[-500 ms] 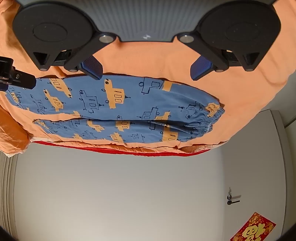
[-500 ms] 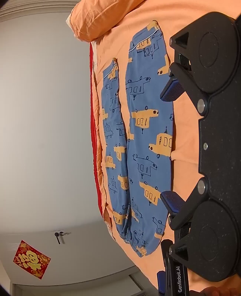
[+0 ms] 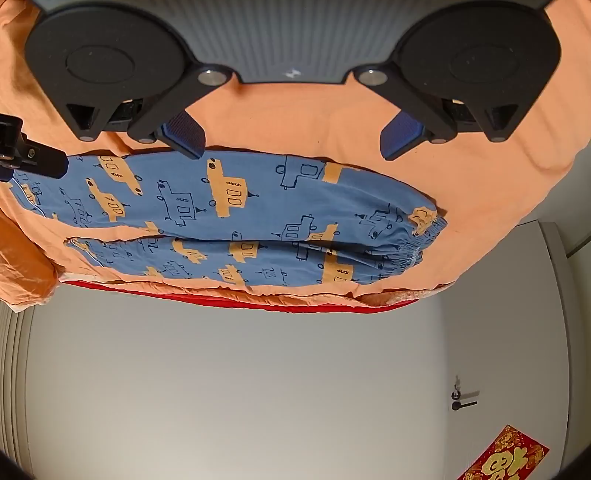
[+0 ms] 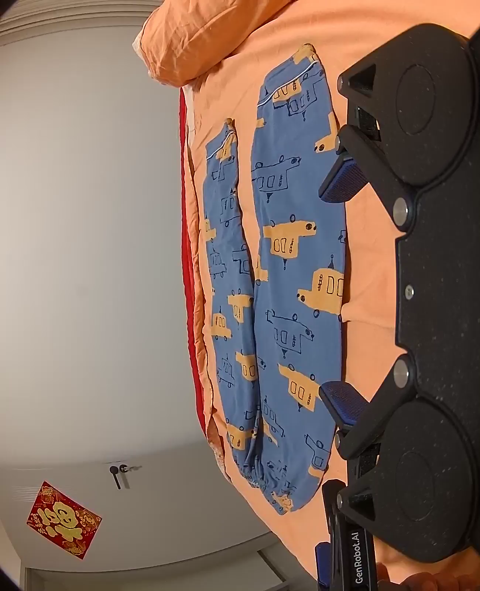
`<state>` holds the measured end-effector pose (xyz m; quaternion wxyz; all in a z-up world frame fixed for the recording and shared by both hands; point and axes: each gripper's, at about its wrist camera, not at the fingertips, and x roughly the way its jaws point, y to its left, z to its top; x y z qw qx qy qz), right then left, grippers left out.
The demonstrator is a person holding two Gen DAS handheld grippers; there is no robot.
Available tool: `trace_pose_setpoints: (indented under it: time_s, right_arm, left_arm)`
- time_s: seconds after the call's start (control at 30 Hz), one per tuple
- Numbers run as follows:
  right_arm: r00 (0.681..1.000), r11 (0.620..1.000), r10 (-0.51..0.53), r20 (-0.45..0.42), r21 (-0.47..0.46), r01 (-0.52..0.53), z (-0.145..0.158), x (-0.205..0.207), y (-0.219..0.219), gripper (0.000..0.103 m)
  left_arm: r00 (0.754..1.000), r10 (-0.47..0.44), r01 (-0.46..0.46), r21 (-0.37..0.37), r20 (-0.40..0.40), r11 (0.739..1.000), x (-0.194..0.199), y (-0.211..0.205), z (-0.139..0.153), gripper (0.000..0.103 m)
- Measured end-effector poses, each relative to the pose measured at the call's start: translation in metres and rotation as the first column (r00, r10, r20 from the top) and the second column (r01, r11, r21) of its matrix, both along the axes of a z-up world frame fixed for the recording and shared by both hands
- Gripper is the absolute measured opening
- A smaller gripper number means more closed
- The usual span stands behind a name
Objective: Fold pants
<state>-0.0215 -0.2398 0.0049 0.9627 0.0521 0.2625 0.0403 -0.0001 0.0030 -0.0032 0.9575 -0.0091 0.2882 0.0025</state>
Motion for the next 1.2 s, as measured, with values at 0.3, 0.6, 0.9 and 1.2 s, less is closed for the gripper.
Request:
trace_pose_setpoints:
  time_s: [0.3, 0.6, 0.9, 1.2]
  right_arm:
    - [1.0, 1.0, -0.001, -0.008, 0.012, 0.001, 0.0046, -0.0012, 0.0031, 0.103]
    - [1.0, 1.0, -0.003, -0.01, 0.009, 0.003, 0.0026, -0.0008, 0.0038, 0.103]
    - [1.0, 1.0, -0.003, -0.012, 0.01, 0.004, 0.0026, -0.0012, 0.0039, 0.103]
    - [1.0, 1.0, -0.003, -0.014, 0.011, 0.003, 0.0023, -0.0013, 0.0034, 0.103]
  left_arm:
    - [1.0, -0.002, 0.002, 0.005, -0.012, 1.0, -0.0004, -0.0003, -0.0009, 0.103]
    - [1.0, -0.003, 0.003, 0.006, -0.015, 1.0, -0.001, -0.0009, -0.0008, 0.103]
    - [1.0, 0.0, 0.0, 0.006, -0.019, 1.0, -0.0007, 0.0003, -0.0021, 0.103]
    - [1.0, 0.001, -0.001, 0.007, -0.018, 1.0, -0.0018, 0.0011, -0.003, 0.103]
